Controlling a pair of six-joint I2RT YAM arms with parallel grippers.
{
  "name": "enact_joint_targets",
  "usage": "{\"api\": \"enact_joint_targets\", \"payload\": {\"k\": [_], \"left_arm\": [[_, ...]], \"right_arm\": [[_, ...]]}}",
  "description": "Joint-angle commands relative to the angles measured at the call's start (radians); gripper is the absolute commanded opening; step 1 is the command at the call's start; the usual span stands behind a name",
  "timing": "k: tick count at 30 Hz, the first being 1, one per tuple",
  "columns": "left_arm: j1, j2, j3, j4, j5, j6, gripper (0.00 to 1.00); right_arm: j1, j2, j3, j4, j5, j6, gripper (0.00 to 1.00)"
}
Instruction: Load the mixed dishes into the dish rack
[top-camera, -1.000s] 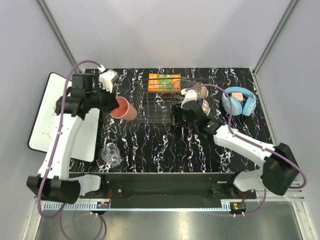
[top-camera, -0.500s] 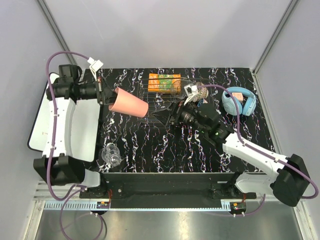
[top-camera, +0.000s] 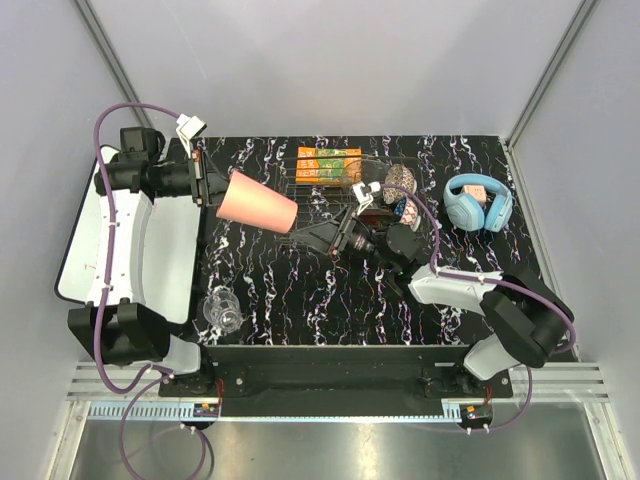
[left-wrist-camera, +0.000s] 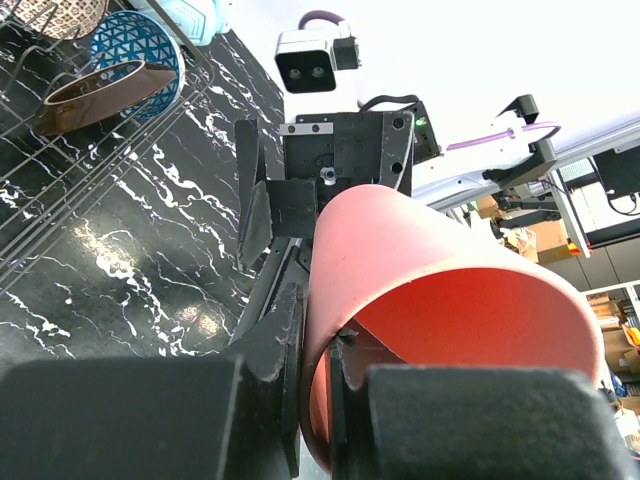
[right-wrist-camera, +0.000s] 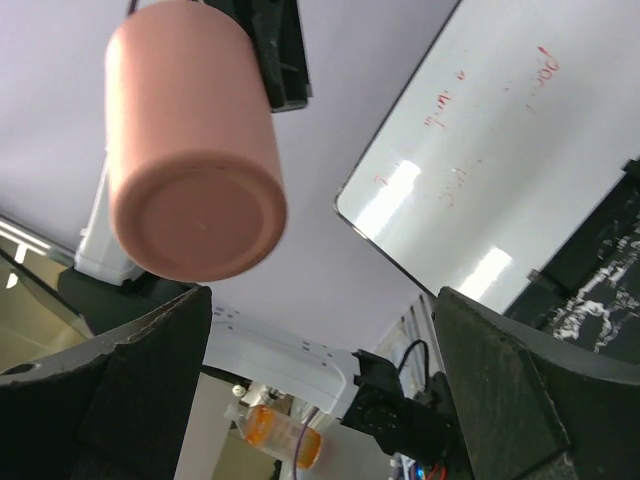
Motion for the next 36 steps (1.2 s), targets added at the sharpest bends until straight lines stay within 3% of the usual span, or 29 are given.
{"api": "enact_joint_targets", "payload": {"k": [1, 27, 33, 36], "left_arm": [[0.000, -0.032, -0.003, 0.012, 0.242, -0.007, 0.00], [-0.023, -0.014, -0.020, 0.007, 0.185, 0.014, 0.00], [-0.023, -0.006, -0.017, 0.009, 0.169, 0.017, 0.00], [-0.021, -0.001, -0.011, 0.009, 0.156, 0.019, 0.00]], "right_arm": [[-0.002, 0.003, 0.018, 0.276, -0.003, 0.073, 1.00], [0.021, 0.219, 0.313, 0.338, -0.077, 0.161, 0.99], [0.023, 0.227, 0.323, 0.330, -0.101, 0.173, 0.82], [0.023, 0.218, 0.316, 0.313, -0.107, 0.173, 0.64]]}}
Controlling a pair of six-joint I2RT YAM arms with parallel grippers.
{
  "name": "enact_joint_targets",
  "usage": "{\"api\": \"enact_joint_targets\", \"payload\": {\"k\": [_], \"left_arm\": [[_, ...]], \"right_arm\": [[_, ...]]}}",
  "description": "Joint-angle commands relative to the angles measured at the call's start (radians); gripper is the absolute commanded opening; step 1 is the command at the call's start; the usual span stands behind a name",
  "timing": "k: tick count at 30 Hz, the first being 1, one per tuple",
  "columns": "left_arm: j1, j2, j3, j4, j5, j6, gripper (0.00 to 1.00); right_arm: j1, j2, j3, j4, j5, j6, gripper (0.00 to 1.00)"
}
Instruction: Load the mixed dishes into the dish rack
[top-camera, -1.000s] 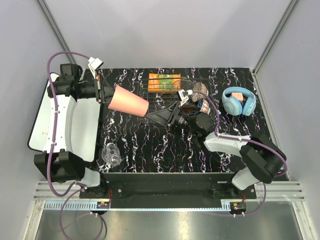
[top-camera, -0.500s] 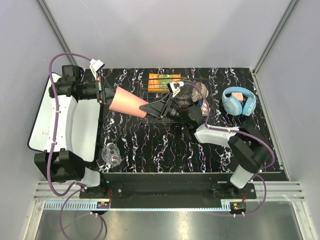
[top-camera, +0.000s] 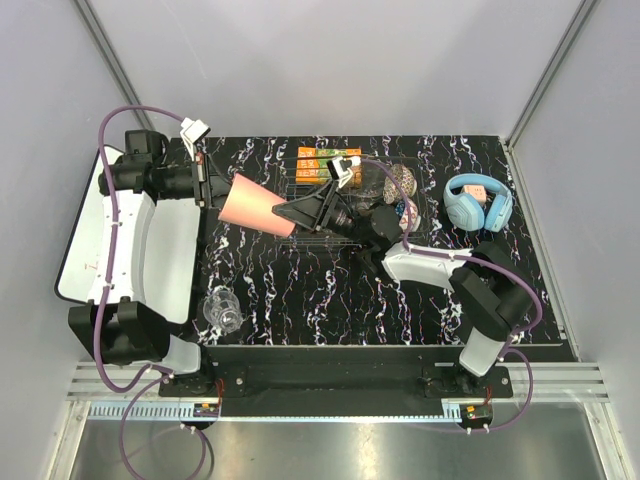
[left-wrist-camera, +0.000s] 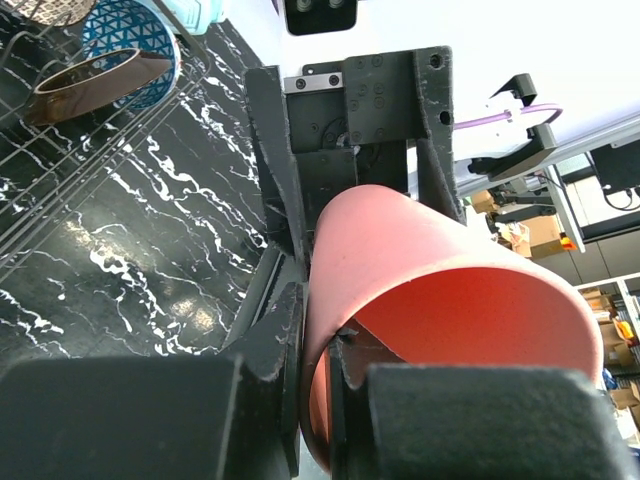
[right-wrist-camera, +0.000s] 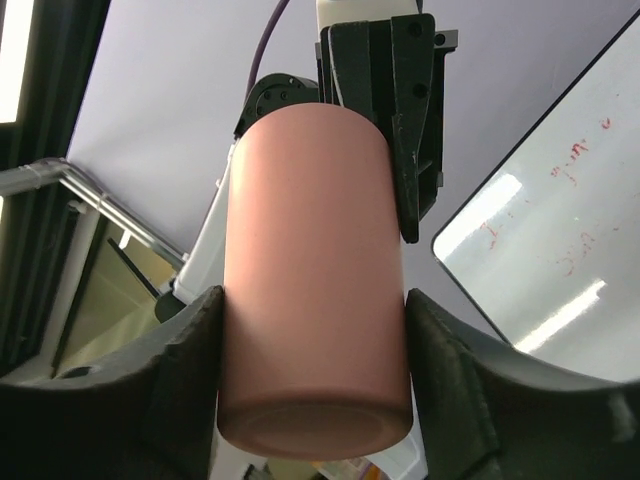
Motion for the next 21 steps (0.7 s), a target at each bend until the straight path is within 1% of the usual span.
{"api": "enact_joint_targets", "payload": {"k": [1, 3, 4, 6, 7, 8, 9, 11, 12, 13, 14, 15, 16, 17, 18, 19, 20, 21], "left_arm": [[-0.004, 0.000, 0.017, 0.009, 0.150, 0.007, 0.00], [-0.004, 0.007, 0.023, 0.012, 0.139, 0.007, 0.00], [-0.002, 0.009, 0.025, 0.011, 0.121, 0.007, 0.01], [0.012, 0.015, 0.026, 0.015, 0.104, 0.010, 0.27], [0.019, 0.017, 0.028, 0.015, 0.076, 0.008, 0.43], [0.042, 0.021, 0.028, 0.018, 0.062, 0.010, 0.65], [0.058, 0.021, 0.028, 0.020, 0.050, 0.017, 0.75], [0.111, 0.012, 0.031, 0.018, 0.009, 0.044, 0.88], [0.131, 0.007, 0.031, 0.020, -0.007, 0.054, 0.93], [0.150, 0.001, 0.029, 0.020, -0.037, 0.077, 0.99], [0.186, -0.011, 0.026, 0.018, -0.054, 0.086, 0.99], [0.200, -0.019, 0.017, 0.017, -0.074, 0.097, 0.99], [0.214, -0.026, 0.012, 0.014, -0.121, 0.126, 0.99], [0.239, -0.046, 0.002, 0.011, -0.146, 0.140, 0.99], [0.245, -0.055, -0.011, 0.007, -0.177, 0.155, 0.99], [0.245, -0.078, -0.040, 0.006, -0.251, 0.187, 0.99], [0.245, -0.091, -0.060, 0.007, -0.287, 0.200, 0.99], [0.243, -0.103, -0.084, 0.026, -0.313, 0.203, 0.99]], "right_arm": [[0.011, -0.012, 0.018, 0.117, -0.035, -0.003, 0.51], [0.010, -0.031, 0.003, 0.091, -0.032, -0.014, 0.35], [0.005, -0.040, -0.002, 0.077, -0.036, -0.020, 0.21], [-0.007, -0.074, -0.016, 0.022, -0.046, -0.028, 0.11], [-0.024, -0.089, -0.019, -0.006, -0.062, -0.043, 0.05], [-0.036, -0.106, -0.019, -0.044, -0.076, -0.055, 0.00], [-0.050, -0.149, -0.008, -0.175, -0.093, -0.072, 0.00], [-0.094, -0.202, 0.018, -0.358, -0.145, -0.170, 0.00], [-0.104, -0.260, 0.055, -0.565, -0.151, -0.223, 0.00], [-0.110, -0.288, 0.082, -0.687, -0.133, -0.368, 0.00], [-0.111, -0.314, 0.121, -0.821, -0.110, -0.456, 0.00], [-0.110, -0.348, 0.201, -1.054, -0.080, -0.536, 0.00], [-0.111, -0.356, 0.240, -1.143, -0.019, -0.666, 0.00], [-0.111, -0.359, 0.292, -1.247, 0.029, -0.728, 0.00], [-0.113, -0.338, 0.399, -1.438, 0.066, -0.779, 0.00], [-0.111, -0.316, 0.462, -1.522, 0.145, -0.858, 0.00], [-0.111, -0.287, 0.528, -1.605, 0.177, -0.886, 0.00], [-0.111, -0.204, 0.685, -1.774, 0.209, -0.916, 0.00]]}}
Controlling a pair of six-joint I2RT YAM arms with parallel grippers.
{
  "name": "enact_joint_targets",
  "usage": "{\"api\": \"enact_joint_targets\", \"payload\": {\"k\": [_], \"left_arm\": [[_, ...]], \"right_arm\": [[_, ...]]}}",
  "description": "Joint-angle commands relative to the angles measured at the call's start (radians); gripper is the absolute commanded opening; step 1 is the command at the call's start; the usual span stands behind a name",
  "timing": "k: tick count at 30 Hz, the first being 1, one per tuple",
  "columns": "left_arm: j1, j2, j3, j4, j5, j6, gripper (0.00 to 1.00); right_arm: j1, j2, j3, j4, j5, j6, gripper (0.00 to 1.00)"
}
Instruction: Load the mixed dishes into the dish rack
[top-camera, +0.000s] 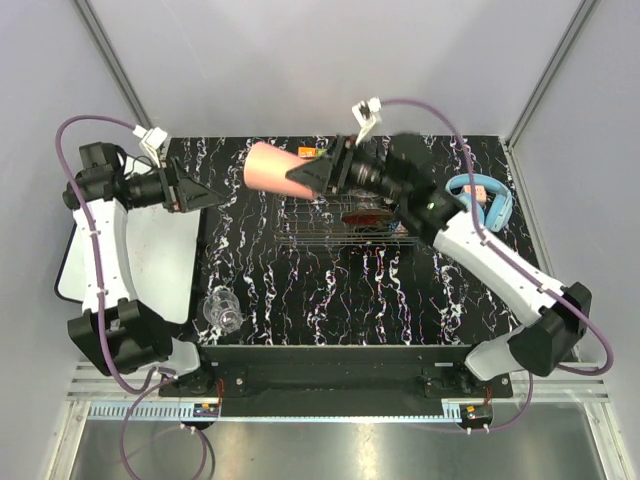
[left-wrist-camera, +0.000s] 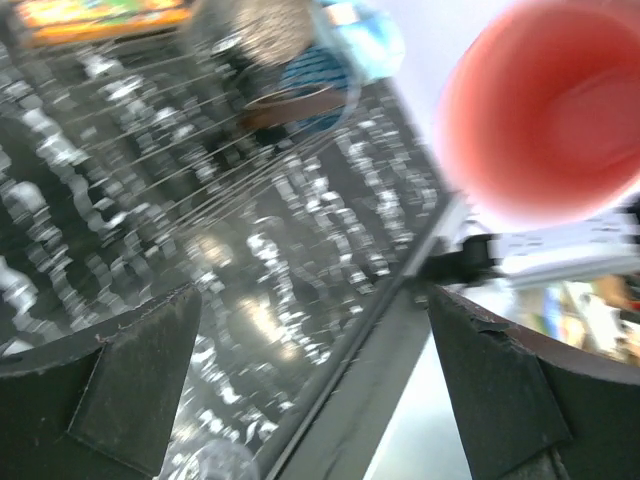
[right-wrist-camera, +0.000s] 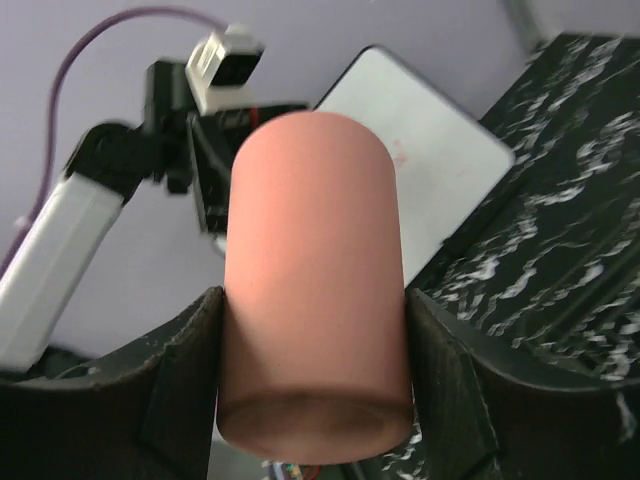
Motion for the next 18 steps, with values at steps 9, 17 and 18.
{"api": "enact_joint_targets", "payload": {"k": [9, 17, 18], "left_arm": [[-0.142, -0.195, -0.285, 0.383, -0.463, -0.043, 0.99], [-0.426, -0.043, -0.266, 0.608, -0.811, -0.099, 0.99], [-0.442, -0.022, -0.256, 0.622, -0.840, -0.096, 0.99]], "right_arm": [[-0.007, 0.759, 1.431, -1.339, 0.556, -0.497, 0.00], [-0.013, 0.790, 1.364, -1.291, 0.669, -0.514, 0.00], [-0.013, 0.789, 1.352, -1.288, 0.685, -0.517, 0.00]]}}
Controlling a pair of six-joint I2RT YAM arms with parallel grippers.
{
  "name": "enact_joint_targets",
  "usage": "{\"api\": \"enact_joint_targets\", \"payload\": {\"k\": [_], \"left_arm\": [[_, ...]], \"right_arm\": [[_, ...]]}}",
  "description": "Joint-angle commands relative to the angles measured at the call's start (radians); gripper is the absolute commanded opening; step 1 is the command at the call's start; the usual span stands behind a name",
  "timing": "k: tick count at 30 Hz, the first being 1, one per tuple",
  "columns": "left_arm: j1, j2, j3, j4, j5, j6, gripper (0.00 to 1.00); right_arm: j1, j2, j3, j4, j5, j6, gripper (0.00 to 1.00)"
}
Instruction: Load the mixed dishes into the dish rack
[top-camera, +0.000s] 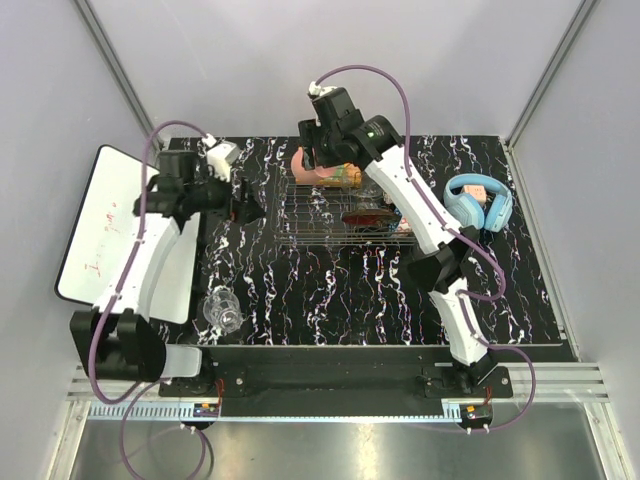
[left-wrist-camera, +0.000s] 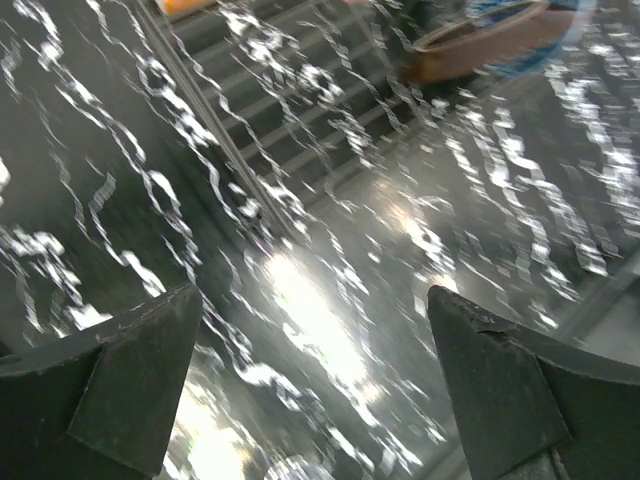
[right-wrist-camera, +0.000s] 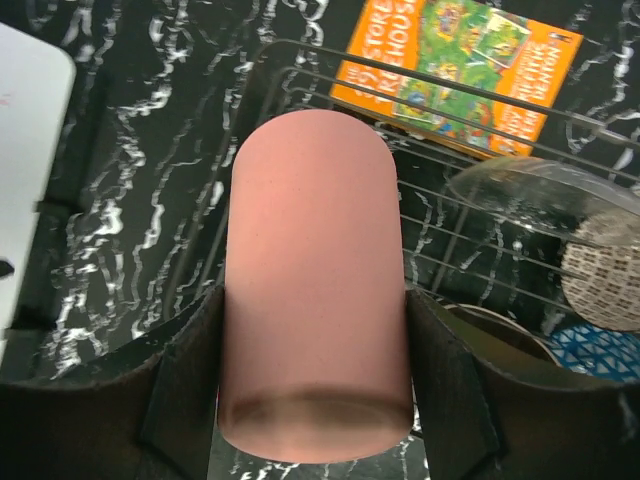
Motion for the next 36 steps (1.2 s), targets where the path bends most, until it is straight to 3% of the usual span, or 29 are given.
{"api": "enact_joint_targets", "payload": {"k": [1, 10, 15, 19, 22, 23, 36], "left_arm": [[-0.091, 0.126, 0.044, 0.191, -0.255, -0.009, 0.99], [-0.197, 0.340, 0.090, 0.258, -0.378, -0.009, 0.98], [-0.202, 0.415, 0.108, 0.261, -0.384, -0.023, 0.94], [-0.225, 0.433, 0.079, 0.258, -0.386, 0.011, 0.77], [-0.248, 0.432, 0.051, 0.240, -0.389, 0.044, 0.59], [-0.252, 0.429, 0.045, 0.232, -0.386, 0.052, 0.48], [-0.329, 0.332, -0.078, 0.140, -0.350, 0.170, 0.36]], "right_arm": [[-0.005, -0.038, -0.010, 0.004, 0.102, -0.052, 0.00], [-0.005, -0.064, -0.111, 0.048, 0.127, -0.089, 0.00], [-0.005, -0.155, -0.270, 0.126, 0.128, -0.095, 0.00], [-0.009, -0.192, -0.346, 0.170, 0.133, -0.103, 0.00], [-0.017, -0.196, -0.362, 0.171, 0.131, -0.104, 0.00], [-0.017, -0.198, -0.367, 0.174, 0.128, -0.103, 0.00], [-0.020, -0.239, -0.422, 0.189, 0.124, -0.104, 0.00]]}}
